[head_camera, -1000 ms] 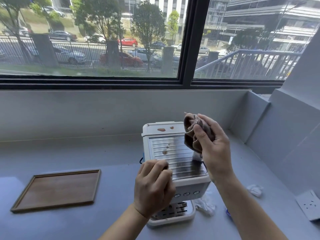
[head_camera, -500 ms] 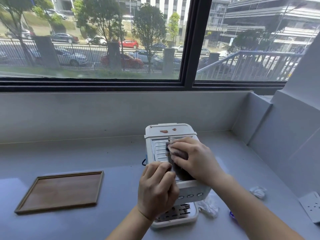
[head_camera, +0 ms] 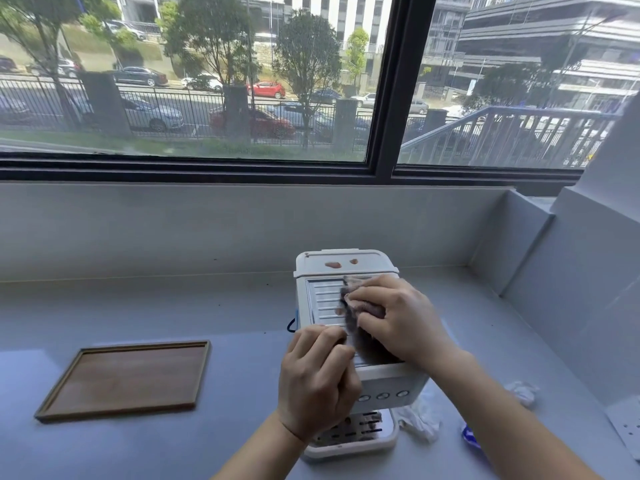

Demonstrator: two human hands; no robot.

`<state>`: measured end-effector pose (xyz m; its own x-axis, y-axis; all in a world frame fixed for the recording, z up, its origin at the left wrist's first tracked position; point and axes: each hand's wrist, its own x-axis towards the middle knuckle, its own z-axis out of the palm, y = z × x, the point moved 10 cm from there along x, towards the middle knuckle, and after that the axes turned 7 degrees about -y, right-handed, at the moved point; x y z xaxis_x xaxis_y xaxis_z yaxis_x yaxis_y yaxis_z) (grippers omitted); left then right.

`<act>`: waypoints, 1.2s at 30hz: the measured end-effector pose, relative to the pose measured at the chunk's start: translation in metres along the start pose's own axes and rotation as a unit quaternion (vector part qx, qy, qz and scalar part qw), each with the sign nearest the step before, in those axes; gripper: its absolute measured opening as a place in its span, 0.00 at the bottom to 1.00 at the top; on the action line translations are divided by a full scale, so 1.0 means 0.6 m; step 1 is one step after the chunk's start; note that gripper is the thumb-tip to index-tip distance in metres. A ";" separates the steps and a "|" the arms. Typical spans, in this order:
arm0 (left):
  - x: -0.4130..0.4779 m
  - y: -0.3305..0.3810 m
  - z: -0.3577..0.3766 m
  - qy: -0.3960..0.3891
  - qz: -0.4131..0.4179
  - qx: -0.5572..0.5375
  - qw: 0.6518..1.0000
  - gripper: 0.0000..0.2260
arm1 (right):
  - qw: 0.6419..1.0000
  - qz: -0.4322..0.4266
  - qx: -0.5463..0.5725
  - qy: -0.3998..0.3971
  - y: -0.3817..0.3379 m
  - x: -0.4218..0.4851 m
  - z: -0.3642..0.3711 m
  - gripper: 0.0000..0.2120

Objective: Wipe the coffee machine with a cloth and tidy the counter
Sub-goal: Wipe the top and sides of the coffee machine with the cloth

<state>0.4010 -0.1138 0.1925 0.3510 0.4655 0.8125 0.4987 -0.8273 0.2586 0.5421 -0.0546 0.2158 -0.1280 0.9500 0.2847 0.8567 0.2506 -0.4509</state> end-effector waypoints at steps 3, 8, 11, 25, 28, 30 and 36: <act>-0.002 -0.002 0.000 0.000 0.001 -0.009 1.000 0.07 | 0.997 -0.049 0.023 -0.046 -0.023 0.003 0.019 0.13; -0.005 -0.005 0.004 0.002 -0.005 -0.011 1.000 0.06 | 0.999 -0.015 0.030 -0.025 -0.012 0.012 0.009 0.12; -0.005 -0.007 0.004 0.000 -0.005 -0.007 1.000 0.06 | 0.990 -0.071 0.050 -0.108 -0.032 0.011 0.033 0.13; 0.000 -0.008 0.005 -0.021 -0.022 -0.012 0.999 0.07 | 0.997 0.066 -0.007 0.039 0.049 -0.026 -0.039 0.12; 0.004 -0.001 0.010 -0.056 -0.020 -0.016 0.998 0.06 | 1.000 -0.005 0.008 -0.009 0.008 -0.064 -0.012 0.14; 0.002 -0.003 0.013 -0.085 -0.029 -0.010 0.996 0.06 | 1.000 -0.003 0.023 -0.011 0.021 -0.069 -0.013 0.14; 0.001 -0.009 0.005 -0.085 -0.050 -0.014 0.995 0.07 | 0.988 0.142 -0.022 0.052 0.065 0.015 -0.019 0.10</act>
<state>0.4008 -0.1079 0.1901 0.4316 0.5904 0.6820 0.5168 -0.7815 0.3494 0.5801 -0.0384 0.2107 0.1704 0.9560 0.2388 0.8717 -0.0333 -0.4888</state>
